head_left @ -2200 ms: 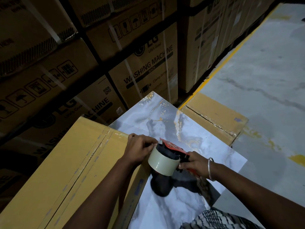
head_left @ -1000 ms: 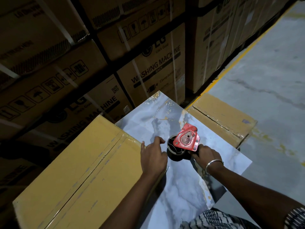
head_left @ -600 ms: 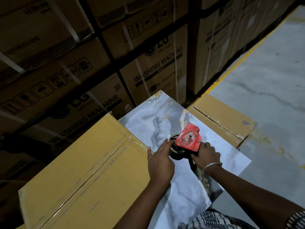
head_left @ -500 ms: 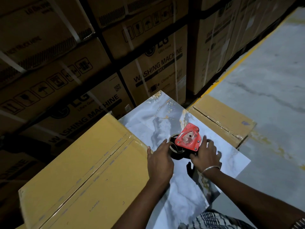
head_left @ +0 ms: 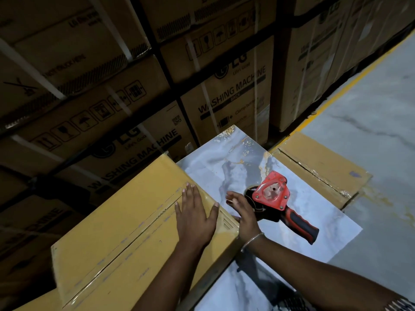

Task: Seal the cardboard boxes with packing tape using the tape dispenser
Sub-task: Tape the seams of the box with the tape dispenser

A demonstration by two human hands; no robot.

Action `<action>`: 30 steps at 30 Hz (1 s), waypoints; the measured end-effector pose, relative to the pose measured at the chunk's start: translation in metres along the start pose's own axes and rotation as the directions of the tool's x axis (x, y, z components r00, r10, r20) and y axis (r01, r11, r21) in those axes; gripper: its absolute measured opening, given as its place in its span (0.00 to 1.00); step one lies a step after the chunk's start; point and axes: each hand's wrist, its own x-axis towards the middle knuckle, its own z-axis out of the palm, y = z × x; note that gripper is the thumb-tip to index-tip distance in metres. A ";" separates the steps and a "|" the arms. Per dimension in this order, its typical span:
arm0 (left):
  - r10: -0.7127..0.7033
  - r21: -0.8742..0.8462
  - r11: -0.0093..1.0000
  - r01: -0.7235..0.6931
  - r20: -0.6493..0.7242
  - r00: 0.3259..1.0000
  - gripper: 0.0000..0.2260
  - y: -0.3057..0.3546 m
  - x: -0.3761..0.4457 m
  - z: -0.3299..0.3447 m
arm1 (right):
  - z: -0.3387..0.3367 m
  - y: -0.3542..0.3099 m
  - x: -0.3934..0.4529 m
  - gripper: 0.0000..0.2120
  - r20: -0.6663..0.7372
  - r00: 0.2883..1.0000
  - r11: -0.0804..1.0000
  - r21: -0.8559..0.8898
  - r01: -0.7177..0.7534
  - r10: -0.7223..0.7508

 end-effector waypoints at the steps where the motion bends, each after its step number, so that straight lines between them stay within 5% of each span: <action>1: -0.017 0.009 1.000 0.017 0.008 1.000 0.40 0.001 -0.001 0.001 | -0.001 0.002 0.003 0.22 0.012 0.998 0.997 0.060 -0.058 0.057; 4: -0.024 0.014 1.000 0.024 0.016 1.000 0.39 0.003 -0.002 0.001 | -0.007 0.009 0.013 0.15 0.081 0.978 0.974 0.107 -0.199 0.191; 8: -0.020 0.009 1.000 0.020 0.033 0.999 0.37 0.003 -0.002 0.000 | -0.009 0.015 0.028 0.11 0.228 0.921 0.948 -0.092 -0.303 0.317; 11: -0.013 -0.029 0.999 0.014 0.016 1.000 0.35 0.001 -0.002 0.000 | -0.005 0.002 0.037 0.15 0.209 0.889 0.898 -0.268 -0.350 0.408; 14: 0.007 -0.059 0.998 -0.008 -0.009 1.000 0.31 0.002 -0.006 0.003 | 0.005 -0.025 0.047 0.21 0.092 0.942 0.830 -0.505 -0.236 0.324; 17: 0.034 -0.087 0.995 -0.038 -0.047 0.998 0.26 0.000 -0.008 0.003 | 0.030 -0.045 0.050 0.23 0.169 0.958 0.827 -0.553 -0.102 0.231; 24: 0.096 -0.287 0.943 -0.168 -0.248 0.964 0.16 -0.024 0.015 -0.016 | 0.055 -0.029 0.053 0.29 0.291 0.886 0.707 -0.705 -0.058 0.362; 30: 0.087 -0.088 0.991 -0.102 -0.161 0.983 0.22 -0.051 0.071 -0.027 | 0.054 -0.019 0.060 0.29 0.242 0.901 0.732 -0.672 -0.113 0.361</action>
